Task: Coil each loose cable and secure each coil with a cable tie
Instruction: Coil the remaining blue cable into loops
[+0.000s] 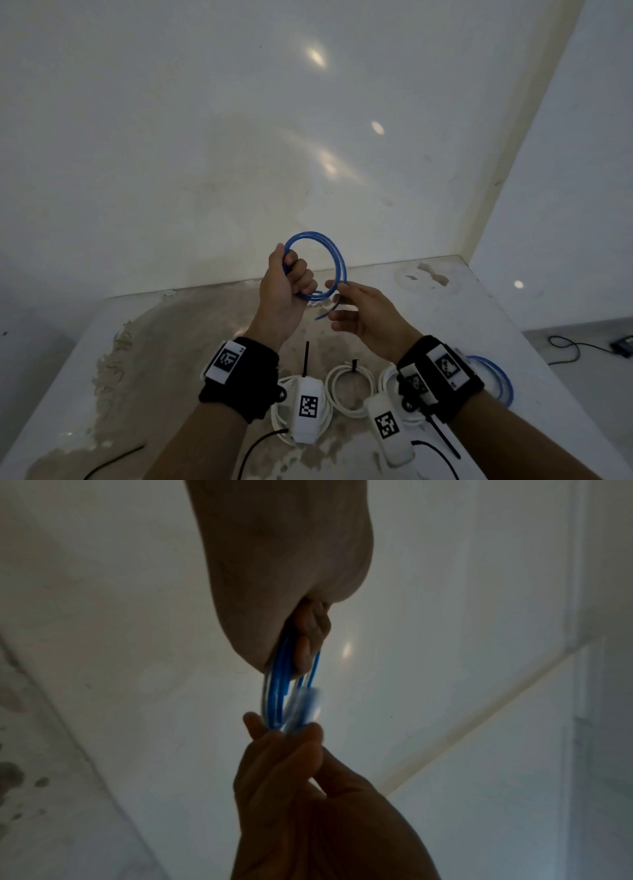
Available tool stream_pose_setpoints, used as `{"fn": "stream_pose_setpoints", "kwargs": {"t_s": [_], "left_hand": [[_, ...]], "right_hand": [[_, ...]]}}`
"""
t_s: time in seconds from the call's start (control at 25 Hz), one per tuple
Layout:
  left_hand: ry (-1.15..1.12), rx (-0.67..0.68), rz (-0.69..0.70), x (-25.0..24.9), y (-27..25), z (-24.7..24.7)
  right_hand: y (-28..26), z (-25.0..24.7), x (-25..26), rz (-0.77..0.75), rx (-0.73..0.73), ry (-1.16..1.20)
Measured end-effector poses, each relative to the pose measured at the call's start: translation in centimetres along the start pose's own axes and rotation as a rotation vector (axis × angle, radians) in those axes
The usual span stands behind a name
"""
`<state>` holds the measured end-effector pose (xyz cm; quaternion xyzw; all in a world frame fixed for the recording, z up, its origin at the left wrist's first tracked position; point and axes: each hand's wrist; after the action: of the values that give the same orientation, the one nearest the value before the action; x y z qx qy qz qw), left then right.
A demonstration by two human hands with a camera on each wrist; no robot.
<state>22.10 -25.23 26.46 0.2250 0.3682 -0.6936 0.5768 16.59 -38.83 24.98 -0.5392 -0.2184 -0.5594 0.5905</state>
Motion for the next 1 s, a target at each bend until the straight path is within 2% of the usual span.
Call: {"fn": "stream_pose_setpoints", "kwargs": {"t_s": [0.16,0.28,0.4,0.48,0.56,0.68,0.8,0.88,1.0], "left_hand": [[-0.015,-0.019,-0.002,0.0,-0.2,-0.2],[-0.07,-0.002,-0.023,0.2,-0.4,0.0],[-0.122,0.017,-0.046,0.2,-0.4,0.1],[-0.149,0.023,-0.059,-0.1,-0.3,0.1],[-0.16,0.019,-0.057,-0.5,-0.2,0.2],[-0.184,0.038,-0.079,-0.7,-0.4,0.2],[-0.218,0.048,-0.12,-0.3,-0.7,0.4],[-0.231,0.034,-0.138,-0.1,-0.9,0.6],[-0.251,0.027,-0.18,0.0,-1.2,0.8]], "right_hand": [[-0.2,0.0,0.4,-0.028,-0.051,0.047],[-0.2,0.1,-0.1,-0.285,-0.099,-0.147],[0.1,0.0,-0.9,-0.58,-0.028,-0.383],[0.4,-0.5,-1.3,-0.651,0.021,-0.421],[0.9,-1.1,-1.9,-0.753,0.039,-0.554],[1.2,-1.7,-2.6,-1.006,-0.075,-0.814],[1.5,-2.0,-2.7,-1.208,-0.157,-0.807],[1.8,-2.0,-2.7,-1.28,-0.129,-0.857],[1.3,-1.6,-3.0,-1.248,-0.034,-0.934]]}}
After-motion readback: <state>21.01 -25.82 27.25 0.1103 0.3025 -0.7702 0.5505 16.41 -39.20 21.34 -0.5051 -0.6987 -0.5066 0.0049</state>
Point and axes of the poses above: each hand's wrist, its own y-axis towards the middle knuckle, its own z-axis out of the palm, x = y × z, and after that the axes turned 12 degrees about -x, right-handed
